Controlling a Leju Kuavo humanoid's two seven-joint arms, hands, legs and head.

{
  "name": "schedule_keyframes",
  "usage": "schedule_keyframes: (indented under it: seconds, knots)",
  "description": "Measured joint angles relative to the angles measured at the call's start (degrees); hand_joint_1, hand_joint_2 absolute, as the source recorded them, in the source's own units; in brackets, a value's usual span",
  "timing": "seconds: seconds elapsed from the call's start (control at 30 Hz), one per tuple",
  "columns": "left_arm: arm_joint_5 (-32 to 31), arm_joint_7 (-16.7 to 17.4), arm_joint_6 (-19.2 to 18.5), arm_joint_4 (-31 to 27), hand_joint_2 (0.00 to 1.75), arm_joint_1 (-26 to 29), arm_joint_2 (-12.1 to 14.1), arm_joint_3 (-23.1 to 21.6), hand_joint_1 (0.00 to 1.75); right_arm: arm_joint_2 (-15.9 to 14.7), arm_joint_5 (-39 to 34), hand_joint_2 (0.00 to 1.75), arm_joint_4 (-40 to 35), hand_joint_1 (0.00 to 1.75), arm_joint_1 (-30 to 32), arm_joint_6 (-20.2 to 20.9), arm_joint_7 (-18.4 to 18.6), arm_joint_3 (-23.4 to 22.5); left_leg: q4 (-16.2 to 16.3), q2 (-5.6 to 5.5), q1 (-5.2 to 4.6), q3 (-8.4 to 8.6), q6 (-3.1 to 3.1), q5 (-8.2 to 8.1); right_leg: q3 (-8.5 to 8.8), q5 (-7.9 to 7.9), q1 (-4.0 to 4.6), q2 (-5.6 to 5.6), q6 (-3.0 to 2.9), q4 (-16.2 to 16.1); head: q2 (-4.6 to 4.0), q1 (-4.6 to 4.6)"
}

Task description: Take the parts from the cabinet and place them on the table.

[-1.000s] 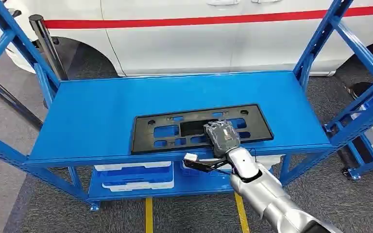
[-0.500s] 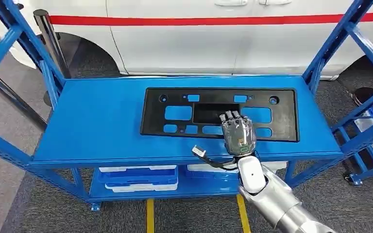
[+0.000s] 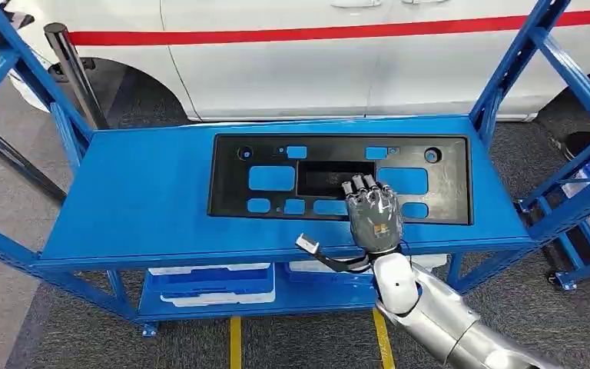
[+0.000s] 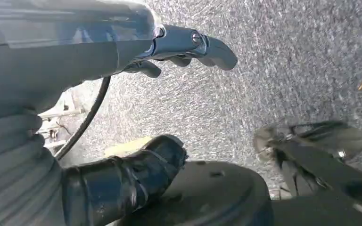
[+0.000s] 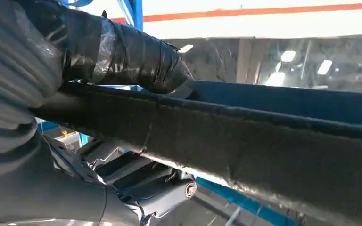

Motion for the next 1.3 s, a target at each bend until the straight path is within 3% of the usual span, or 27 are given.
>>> schedule_keyframes:
  seconds: [0.03, 0.17, 0.2, 0.23, 0.3, 0.33, 0.37, 0.43, 0.5, 0.53, 0.57, 0.63, 0.67, 0.7, 0.73, 0.77, 0.83, 0.87, 0.9, 0.93, 1.0, 1.07, 1.1, 1.17, 1.2, 1.23, 1.3]
  knots:
    - [0.00, -0.02, -0.06, 0.00, 1.75, -0.04, 0.00, 0.04, 0.00, -0.13, 0.00, 1.75, -0.41, 1.59, -0.19, 0.00, 0.11, 0.17, -1.34, -0.10, -0.34, 0.80, 0.08, -0.77, -0.24, -0.01, 0.38, 0.05, 0.16, 0.17, 0.00, 0.00]
    - [-0.26, -0.07, -0.35, 0.00, 1.75, -0.05, 0.00, 0.33, 0.00, -0.70, 0.00, 1.75, -1.31, 1.59, -0.41, -0.02, 0.24, 1.64, -1.84, -0.22, -0.32, 0.12, 1.12, 0.66, -0.56, 0.87, 0.32, 0.11, 1.57, 0.03, 0.00, 0.02]
    - [-0.31, -0.07, -0.42, 0.00, 1.75, -0.11, -0.02, 0.39, 0.00, -0.96, 0.00, 1.75, -1.35, 1.59, -0.44, -0.02, 0.24, 1.84, -2.28, 0.01, -0.06, 0.07, 1.54, 1.25, -0.84, -0.17, 0.12, 0.12, 1.87, 0.52, 0.00, 0.02]
    - [-0.37, -0.09, -0.52, 0.00, 1.75, -0.17, -0.04, 0.41, 0.00, -1.11, 0.00, 1.75, -1.37, 1.59, -0.45, -0.02, 0.24, 2.05, -2.34, 0.02, -0.12, -0.23, 1.84, 1.59, -1.48, -2.40, -0.10, 0.06, 2.09, 2.09, 0.00, 0.06]
    - [-0.41, -0.09, -0.52, 0.02, 1.75, -0.18, -0.04, 0.46, 0.00, -1.16, 0.00, 1.75, -1.35, 1.59, -0.40, -0.02, 0.24, 2.43, -2.31, 0.20, -0.19, -1.10, 2.19, 2.16, -4.18, -8.26, -0.28, 0.06, 2.51, 10.12, 0.00, 0.07]
    - [-0.44, -0.09, -0.52, 0.00, 1.75, -0.19, -0.04, 0.48, 0.00, -1.31, 0.00, 1.75, -1.35, 1.59, -0.35, -0.02, 0.24, 2.67, -2.28, 0.22, -0.27, -1.63, 2.18, 2.56, -5.38, -10.39, -0.44, 0.06, 2.77, 14.36, 0.00, 0.02]
    - [-0.48, -0.09, -0.52, 0.00, 1.75, -0.19, -0.04, 0.48, 0.00, -1.38, 0.00, 1.75, -1.35, 1.59, -0.36, -0.02, 0.24, 2.89, -2.22, 0.24, -0.32, -2.16, 2.14, 2.91, -5.71, -10.99, -0.60, 0.05, 2.93, 16.62, 0.00, 0.04]
    - [-0.57, -0.09, -0.52, 0.00, 1.75, -0.18, -0.04, 0.48, 0.00, -1.42, 0.00, 1.75, -1.35, 1.59, -0.36, -0.02, 0.24, 3.28, -2.08, 0.23, -0.32, -3.17, 1.94, 3.61, -2.79, -8.24, -0.86, 0.02, 3.07, 13.94, 0.00, 0.04]
    - [-0.59, -0.09, -0.52, 0.00, 1.75, -0.19, -0.04, 0.48, 0.00, -1.42, 0.00, 1.75, -1.35, 1.59, -0.48, -0.02, 0.24, 3.45, -1.86, 0.11, -0.31, -3.82, 1.52, 4.21, 3.97, -4.61, -1.25, 0.02, 3.08, 4.28, 0.00, 0.02]
    - [-0.61, -0.09, -0.52, 0.00, 1.75, -0.19, -0.04, 0.50, 0.00, -1.42, 0.00, 1.75, -1.35, 1.59, -0.66, -0.02, 0.24, 3.50, -1.72, 0.04, -0.49, -4.14, 1.15, 4.47, 6.42, -5.87, -1.27, 0.15, 3.05, 0.01, 0.00, 0.04]
    - [-0.63, -0.07, -0.52, 0.00, 1.75, -0.20, -0.04, 0.50, 0.00, -1.42, 0.00, 1.75, -1.42, 1.59, -0.69, -0.02, 0.24, 3.56, -1.68, 0.00, -0.52, -4.20, 0.71, 4.87, 6.79, -5.55, -0.68, 0.42, 2.58, -0.74, 0.00, -0.09]
    - [-0.63, -0.07, -0.52, 0.00, 1.75, -0.16, -0.07, 0.50, 0.00, -1.55, 0.00, 1.75, -1.48, 1.59, -0.80, -0.02, 0.22, 3.65, -2.02, -0.01, -0.31, -4.34, 0.00, 5.84, 6.20, -4.99, -0.34, 0.41, 2.01, -0.70, 0.00, -0.04]
    - [-0.68, -0.04, -0.52, 0.02, 1.75, -0.07, -0.11, 0.50, 0.00, -1.55, 0.00, 1.75, -1.48, 1.59, -0.75, -0.02, 0.17, 3.65, -2.21, -0.16, -0.30, -4.48, -0.47, 6.32, 5.91, -4.51, -0.19, 0.34, 1.42, -0.80, 0.00, 0.02]
    - [-0.76, 0.00, -0.52, 0.04, 1.75, -0.06, -0.11, 0.52, 0.00, -1.55, 0.00, 1.75, -1.51, 1.59, -0.74, -0.04, 0.09, 3.65, -1.83, -0.09, -0.04, -4.94, -0.73, 5.61, 5.24, -3.61, -0.74, 0.02, 0.56, -1.29, 0.00, -0.02]
    - [-0.76, 0.00, -0.52, 0.04, 1.75, -0.07, -0.11, 0.52, 0.00, -1.46, 0.00, 1.75, -1.51, 1.59, -0.71, -0.04, -0.09, 3.65, -0.48, 0.00, -0.01, -5.84, -0.88, 2.99, 4.71, -3.01, -0.60, -0.03, 0.05, -1.33, 0.00, -0.02]
    - [-0.76, 0.00, -0.52, 0.04, 1.75, -0.11, -0.13, 0.55, 0.00, -1.42, 0.00, 1.75, -1.51, 1.59, -0.70, -0.04, -0.11, 3.65, 2.84, 0.01, 0.00, -6.77, -0.92, -0.92, 3.96, -2.47, -0.52, -0.13, -0.51, -1.26, 0.00, -0.04]
    - [-0.85, 0.02, -0.52, 0.04, 1.75, -0.15, -0.13, 0.55, 0.00, -1.40, 0.02, 1.75, -1.51, 1.59, -0.51, -0.04, -0.26, 3.65, 11.30, 0.00, 0.00, -8.66, -1.18, -6.46, 2.39, -1.33, -0.24, -0.26, -0.82, -1.12, 0.00, -0.04]
    - [-0.92, 0.00, -0.55, 0.04, 1.75, -0.15, -0.11, 0.55, 0.00, -1.40, 0.00, 1.75, -1.51, 1.59, -0.33, -0.04, -0.26, 3.65, 14.74, 0.01, 0.00, -9.05, -1.26, -7.24, 1.50, -0.75, -0.08, -0.36, -0.87, -1.00, 0.00, -0.02]
    - [-0.94, 0.02, -0.55, 0.04, 1.75, -0.17, -0.13, 0.52, 0.00, -1.40, 0.00, 1.75, -1.51, 1.59, -0.06, -0.04, -0.28, 3.65, 15.95, 0.01, 0.00, -8.40, -1.21, -6.14, 0.57, -0.19, 0.05, -0.44, -0.85, -0.85, 0.00, -0.04]
    - [-0.94, 0.02, -0.55, 0.04, 1.75, -0.19, -0.11, 0.55, 0.00, -1.38, 0.00, 1.75, -1.51, 1.59, 0.15, -0.04, -0.53, 3.65, 14.76, 0.01, -0.01, -6.77, -1.12, -4.18, -0.23, 0.27, 0.10, -0.49, -0.81, -0.65, 0.00, -0.04]
    - [-1.01, 0.07, -0.55, 0.04, 1.75, -0.19, -0.11, 0.55, 0.00, -1.05, 0.00, 1.75, -1.51, 1.59, 0.73, -0.04, -1.99, 3.15, 7.27, 0.00, -0.07, -0.83, -0.64, -0.86, -1.63, 1.11, 0.17, -0.45, -0.59, -0.19, 0.00, -0.07]
    - [-1.07, 0.09, -0.55, 0.02, 1.75, -0.31, -0.11, 0.55, 0.00, -0.52, 0.00, 1.75, -1.68, 1.59, 1.52, -0.07, -3.68, 2.16, -2.11, -0.01, -0.54, 5.35, 0.03, -2.94, -2.47, 1.75, 0.39, -0.42, -0.09, 0.32, 0.00, -0.04]
    - [-1.14, 0.09, -0.57, 0.02, 1.75, -0.39, -0.13, 0.55, 0.00, -0.02, 0.02, 1.75, -1.94, 1.59, 2.42, -0.07, -6.35, 0.76, -3.22, -0.04, -0.58, 5.70, 0.04, -3.49, -2.58, 2.31, 0.28, -0.57, 0.33, 0.18, 0.00, -0.02]
    - [-1.27, 0.09, -0.63, 0.02, 1.75, -0.33, -0.22, 0.55, 0.00, 1.13, 0.00, 1.75, -2.34, 1.59, 4.17, -0.07, -11.50, -2.07, -3.26, -0.13, -0.85, 5.25, 0.42, -2.73, -2.63, 3.39, 0.05, -0.68, 0.94, -0.27, 0.00, -0.04]
    - [-1.42, 0.11, -0.66, 0.04, 1.75, -0.22, -0.33, 0.57, 0.00, 1.71, 0.00, 1.75, -2.51, 1.59, 5.13, -0.07, -13.56, -3.22, -4.13, 0.02, -0.26, 4.74, 0.87, -1.73, -2.89, 3.41, 0.33, -0.53, 1.32, -0.26, 0.00, 0.02]
    - [-1.55, 0.11, -0.70, 0.04, 1.75, -0.42, -0.42, 0.57, 0.00, 1.95, 0.00, 1.75, -2.64, 1.59, 6.13, -0.11, -14.69, -4.40, -4.29, 0.30, -0.23, 4.61, 1.12, -0.93, -3.35, 1.57, -0.02, -0.28, 1.54, 0.52, 0.00, -0.02]
    - [-1.60, 0.09, -0.68, 0.04, 1.75, -0.52, -0.52, 0.59, 0.00, 3.16, 0.00, 1.75, -3.14, 1.59, 7.69, -0.11, -16.76, -7.16, -4.16, 0.38, -0.30, 2.80, 1.95, 0.31, -5.09, -5.95, -0.26, -0.20, 2.00, 7.09, 0.00, 0.06]
